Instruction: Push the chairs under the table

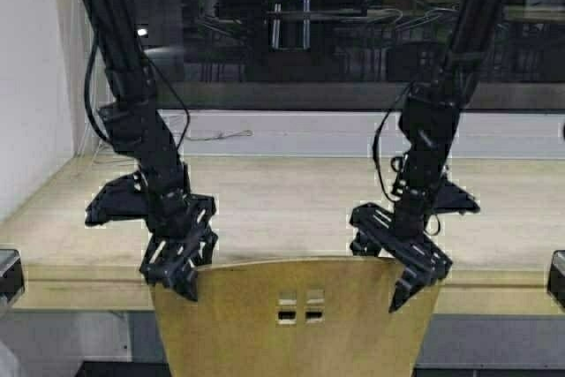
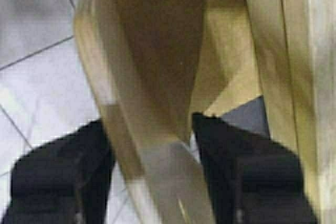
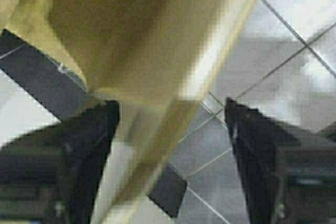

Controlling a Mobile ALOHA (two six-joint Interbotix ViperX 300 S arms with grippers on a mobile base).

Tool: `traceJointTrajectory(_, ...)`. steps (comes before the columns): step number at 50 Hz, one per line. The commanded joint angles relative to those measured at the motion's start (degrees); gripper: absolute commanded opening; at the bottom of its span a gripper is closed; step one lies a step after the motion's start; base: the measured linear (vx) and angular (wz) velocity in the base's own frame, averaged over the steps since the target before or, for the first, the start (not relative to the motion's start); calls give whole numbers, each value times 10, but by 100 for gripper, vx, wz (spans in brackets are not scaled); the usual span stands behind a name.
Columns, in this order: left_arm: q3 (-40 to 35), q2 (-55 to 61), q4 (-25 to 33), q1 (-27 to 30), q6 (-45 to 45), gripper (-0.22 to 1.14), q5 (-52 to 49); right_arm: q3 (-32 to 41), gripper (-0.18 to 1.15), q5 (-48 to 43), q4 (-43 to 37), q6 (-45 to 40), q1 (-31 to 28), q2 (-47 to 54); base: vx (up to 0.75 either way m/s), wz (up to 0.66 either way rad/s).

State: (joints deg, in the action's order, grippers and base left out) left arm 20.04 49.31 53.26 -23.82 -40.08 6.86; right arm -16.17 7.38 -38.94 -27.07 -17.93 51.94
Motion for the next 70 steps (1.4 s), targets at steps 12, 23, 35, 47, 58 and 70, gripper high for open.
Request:
traceJointTrajectory(12,64,-141,21,3,-2,81,-10,-62,93,32,1,2,32,-140,0,0)
traceJointTrajectory(23,116,-236,22,3,-4,81,-8,-97,93,62,8,4,45,-238,0,0)
traceJointTrajectory(35,133,-300,-43,3,45,81,-18,-79,93,63,63,64,45,-291,0,0)
traceJointTrajectory(47,181,-431,-257,3,223,81,-41,-142,93,19,155,192,41,-385,-2,2)
traceJointTrajectory(58,221,-489,-356,3,349,81,-42,-174,93,-16,226,275,36,-425,-9,13)
traceJointTrajectory(70,245,-498,-406,5,439,80,-58,-182,93,-13,248,289,26,-487,-10,26)
